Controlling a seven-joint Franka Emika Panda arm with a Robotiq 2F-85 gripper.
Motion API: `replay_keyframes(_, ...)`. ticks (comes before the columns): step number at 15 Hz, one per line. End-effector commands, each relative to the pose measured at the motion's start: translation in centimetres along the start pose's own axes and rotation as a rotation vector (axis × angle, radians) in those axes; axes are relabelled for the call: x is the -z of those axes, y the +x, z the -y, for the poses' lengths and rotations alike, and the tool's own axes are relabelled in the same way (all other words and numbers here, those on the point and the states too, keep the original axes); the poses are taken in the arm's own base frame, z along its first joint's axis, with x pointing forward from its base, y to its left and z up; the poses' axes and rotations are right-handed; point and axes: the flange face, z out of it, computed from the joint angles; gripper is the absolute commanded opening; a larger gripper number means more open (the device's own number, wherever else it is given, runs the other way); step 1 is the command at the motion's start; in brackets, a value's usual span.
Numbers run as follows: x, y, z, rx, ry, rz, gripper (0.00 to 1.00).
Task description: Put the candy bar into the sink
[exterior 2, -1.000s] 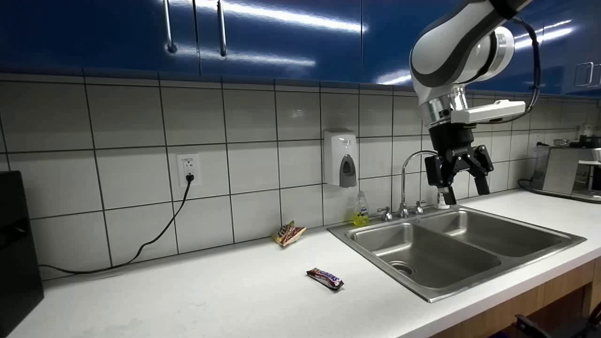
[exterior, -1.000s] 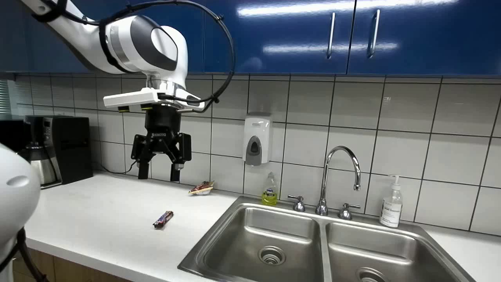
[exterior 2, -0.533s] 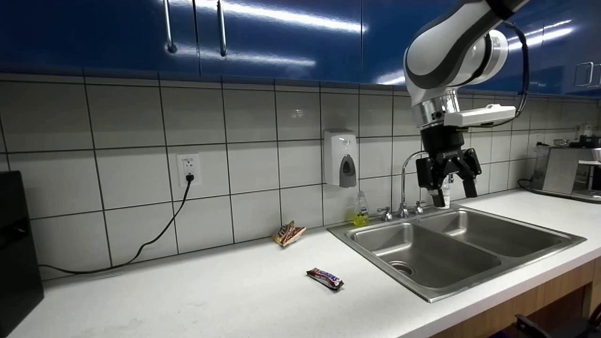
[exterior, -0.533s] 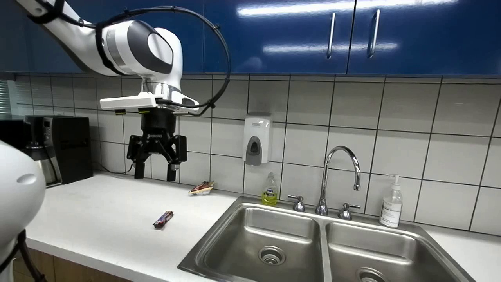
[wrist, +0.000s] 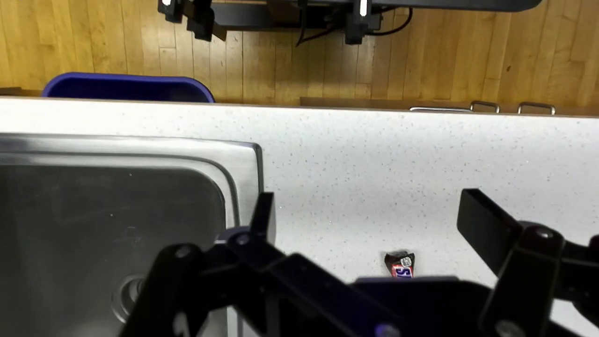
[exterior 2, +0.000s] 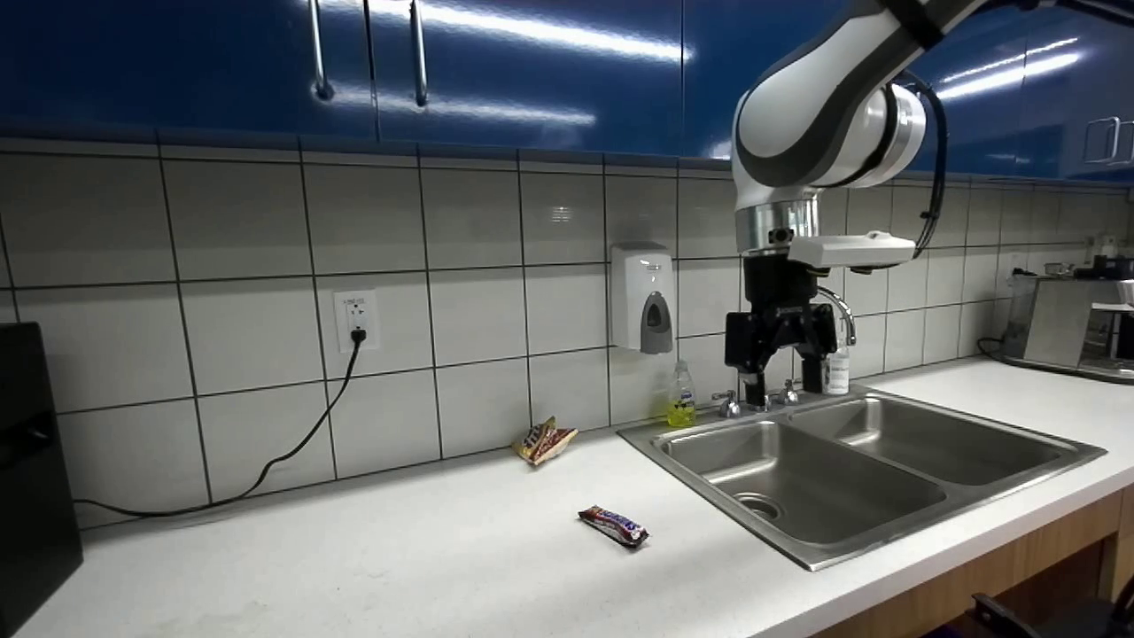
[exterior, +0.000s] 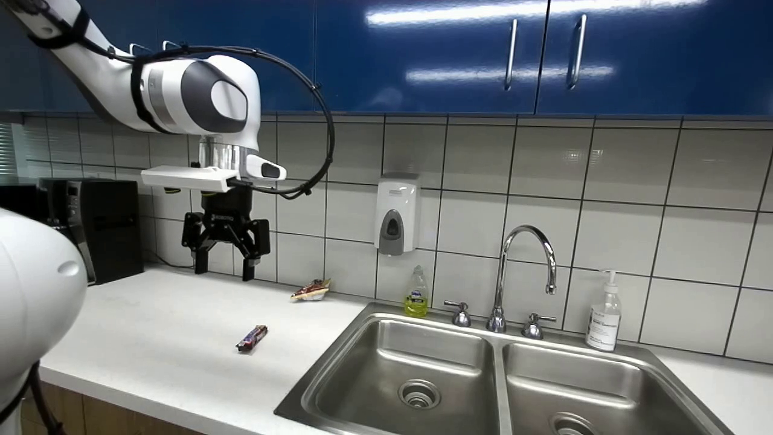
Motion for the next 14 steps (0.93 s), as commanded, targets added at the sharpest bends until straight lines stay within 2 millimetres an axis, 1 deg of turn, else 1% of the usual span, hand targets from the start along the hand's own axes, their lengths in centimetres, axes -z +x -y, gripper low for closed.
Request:
replay_keyframes(1,-1.9,1.9,1.8,0.050,0.011,-0.041,1.00)
replay_keyframes(9,-8.6,5.5,6.3,0.157,-0.012,-0.053,1.00)
replay_keyframes(12,-10.8,7.3,7.2,0.176,-0.011,-0.054,1.00)
replay_keyframes(14,-12.0,8.9,7.6,0.178,-0.010,-0.054,1.00)
